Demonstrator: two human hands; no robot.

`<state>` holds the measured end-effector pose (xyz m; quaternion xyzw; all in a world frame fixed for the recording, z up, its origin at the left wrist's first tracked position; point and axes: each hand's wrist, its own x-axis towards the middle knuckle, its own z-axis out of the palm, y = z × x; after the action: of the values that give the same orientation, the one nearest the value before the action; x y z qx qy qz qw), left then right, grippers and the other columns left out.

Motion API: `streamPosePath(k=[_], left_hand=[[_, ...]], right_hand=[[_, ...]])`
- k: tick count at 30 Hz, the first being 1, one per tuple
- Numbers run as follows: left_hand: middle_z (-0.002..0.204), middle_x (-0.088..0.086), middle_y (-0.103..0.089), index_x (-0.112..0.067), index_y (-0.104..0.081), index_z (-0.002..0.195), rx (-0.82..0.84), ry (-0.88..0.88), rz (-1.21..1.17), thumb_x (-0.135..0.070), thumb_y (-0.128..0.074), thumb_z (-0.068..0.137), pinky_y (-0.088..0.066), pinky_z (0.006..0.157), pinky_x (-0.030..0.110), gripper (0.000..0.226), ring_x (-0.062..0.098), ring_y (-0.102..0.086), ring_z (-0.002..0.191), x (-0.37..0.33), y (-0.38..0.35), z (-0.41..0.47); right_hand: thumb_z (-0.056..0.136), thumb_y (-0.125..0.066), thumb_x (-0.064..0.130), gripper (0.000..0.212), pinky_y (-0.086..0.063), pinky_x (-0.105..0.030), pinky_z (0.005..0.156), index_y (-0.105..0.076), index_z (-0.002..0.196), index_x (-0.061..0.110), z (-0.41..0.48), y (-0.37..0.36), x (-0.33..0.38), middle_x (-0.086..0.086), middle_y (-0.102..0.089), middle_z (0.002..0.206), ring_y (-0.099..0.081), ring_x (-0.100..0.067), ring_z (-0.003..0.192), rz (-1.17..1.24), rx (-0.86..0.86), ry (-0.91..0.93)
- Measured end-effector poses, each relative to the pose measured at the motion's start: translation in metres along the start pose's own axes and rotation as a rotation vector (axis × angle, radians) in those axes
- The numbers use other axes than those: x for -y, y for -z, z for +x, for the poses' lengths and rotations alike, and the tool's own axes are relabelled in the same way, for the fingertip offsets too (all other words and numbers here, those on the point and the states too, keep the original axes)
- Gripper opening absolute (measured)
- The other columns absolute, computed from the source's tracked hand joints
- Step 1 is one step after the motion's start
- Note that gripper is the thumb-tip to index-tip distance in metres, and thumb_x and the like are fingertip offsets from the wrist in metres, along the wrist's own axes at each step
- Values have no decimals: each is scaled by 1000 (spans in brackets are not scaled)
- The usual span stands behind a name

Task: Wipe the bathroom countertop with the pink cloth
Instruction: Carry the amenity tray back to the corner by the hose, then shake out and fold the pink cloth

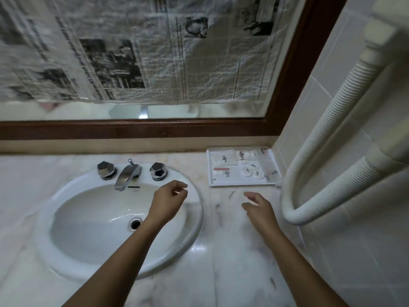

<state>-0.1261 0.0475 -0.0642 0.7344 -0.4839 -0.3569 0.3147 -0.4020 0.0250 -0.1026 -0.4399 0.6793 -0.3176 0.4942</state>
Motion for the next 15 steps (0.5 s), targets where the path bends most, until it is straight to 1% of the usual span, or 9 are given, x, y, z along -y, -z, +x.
streamPosePath(k=[2,4,5,7,9,10,11,13,15], left_hand=[[96,-14,-74,-34,-74,102,-49,14,-2,-25,-65,94,-45,65,14,15,0,-67,91,9,14,-29],[90,-17,-75,-31,-74,92,-101,47,-15,-26,-66,94,-47,68,19,11,-2,-67,87,20,28,-58],[87,-19,-74,-29,-73,87,-127,62,-23,-25,-66,94,-46,68,19,11,-3,-66,85,28,35,-72],[86,-23,-72,-27,-72,82,-177,85,-29,-25,-68,93,-44,69,16,12,-5,-65,85,44,51,-100],[87,-23,-73,-25,-72,81,-232,114,-45,-24,-69,92,-46,72,19,12,-3,-65,85,64,70,-127],[87,-21,-73,-25,-72,81,-260,131,-62,-23,-69,92,-47,73,20,12,-2,-66,85,75,81,-140],[87,-20,-74,-25,-73,82,-286,149,-81,-23,-69,93,-48,74,21,11,-2,-66,85,87,92,-153],[90,-20,-74,-27,-73,86,-329,190,-116,-23,-68,94,-48,76,21,10,-2,-66,87,111,116,-176],[91,-20,-74,-29,-73,87,-368,220,-139,-24,-68,95,-50,76,22,10,-4,-67,86,136,139,-199]], right_hand=[[95,-64,11,32,-49,-28,77,-67,118,32,-19,-6,1,12,-67,122,-68,-17,96,-23,50,55],[95,-63,10,31,-48,-24,73,-67,117,32,-36,-16,3,15,-67,118,-68,-14,96,-43,105,89],[96,-63,11,30,-48,-22,73,-67,117,31,-44,-22,3,15,-67,116,-68,-12,97,-55,131,102],[96,-62,12,30,-50,-24,79,-68,119,30,-57,-39,3,14,-68,116,-67,-10,101,-83,181,123],[96,-61,11,32,-50,-28,86,-69,120,30,-73,-59,3,15,-68,118,-66,-5,104,-111,238,138],[95,-59,10,33,-51,-28,87,-69,120,30,-82,-71,4,16,-68,118,-65,-3,104,-122,267,149],[95,-58,9,34,-52,-28,86,-69,120,30,-90,-83,4,16,-68,116,-64,-3,101,-134,297,157],[97,-59,12,33,-53,-24,79,-68,120,34,-110,-108,9,18,-68,112,-65,-4,92,-162,363,177],[98,-61,14,30,-50,-19,74,-68,118,35,-129,-136,13,23,-68,112,-66,-1,92,-193,425,214]])
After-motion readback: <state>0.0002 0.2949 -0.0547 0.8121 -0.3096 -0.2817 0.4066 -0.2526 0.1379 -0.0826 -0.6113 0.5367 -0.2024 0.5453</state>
